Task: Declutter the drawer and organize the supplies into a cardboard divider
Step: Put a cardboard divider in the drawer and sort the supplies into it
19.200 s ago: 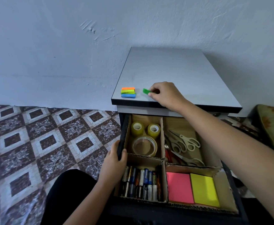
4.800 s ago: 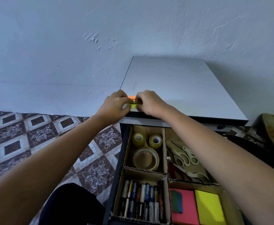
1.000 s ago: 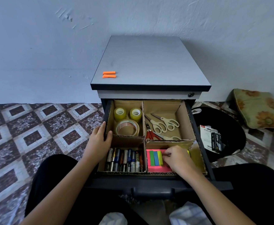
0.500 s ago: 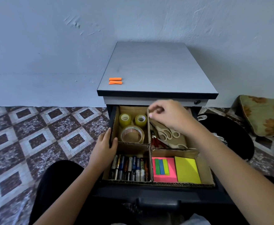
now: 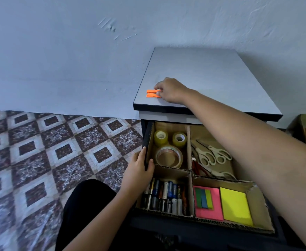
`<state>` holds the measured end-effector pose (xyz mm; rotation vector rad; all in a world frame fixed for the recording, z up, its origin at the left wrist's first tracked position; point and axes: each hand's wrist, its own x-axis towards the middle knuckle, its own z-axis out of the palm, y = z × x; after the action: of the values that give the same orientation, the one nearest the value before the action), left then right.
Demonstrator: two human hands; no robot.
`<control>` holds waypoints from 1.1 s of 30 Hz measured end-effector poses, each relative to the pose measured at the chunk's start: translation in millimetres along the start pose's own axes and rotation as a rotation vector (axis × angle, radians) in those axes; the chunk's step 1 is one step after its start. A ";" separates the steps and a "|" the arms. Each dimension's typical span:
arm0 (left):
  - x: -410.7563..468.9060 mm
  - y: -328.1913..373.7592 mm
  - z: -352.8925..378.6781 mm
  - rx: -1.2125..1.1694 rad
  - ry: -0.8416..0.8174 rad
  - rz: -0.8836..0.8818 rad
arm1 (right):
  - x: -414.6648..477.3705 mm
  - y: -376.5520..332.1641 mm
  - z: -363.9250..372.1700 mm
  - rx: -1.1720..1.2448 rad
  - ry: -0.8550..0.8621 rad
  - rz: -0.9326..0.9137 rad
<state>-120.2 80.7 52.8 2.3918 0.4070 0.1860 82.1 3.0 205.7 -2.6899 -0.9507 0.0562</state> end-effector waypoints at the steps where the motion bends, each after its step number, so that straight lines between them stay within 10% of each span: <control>1: 0.1 -0.3 0.2 0.002 0.003 0.003 | 5.5 0.8 2.2 0.006 -0.006 0.007; 33: 0.7 -3.6 1.4 0.000 0.029 0.029 | 18.5 4.0 -11.7 0.360 -0.057 0.103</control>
<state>-120.0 82.6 49.4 2.3982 0.3856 0.2339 100.5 8.5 216.9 -2.4105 -0.7351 0.2980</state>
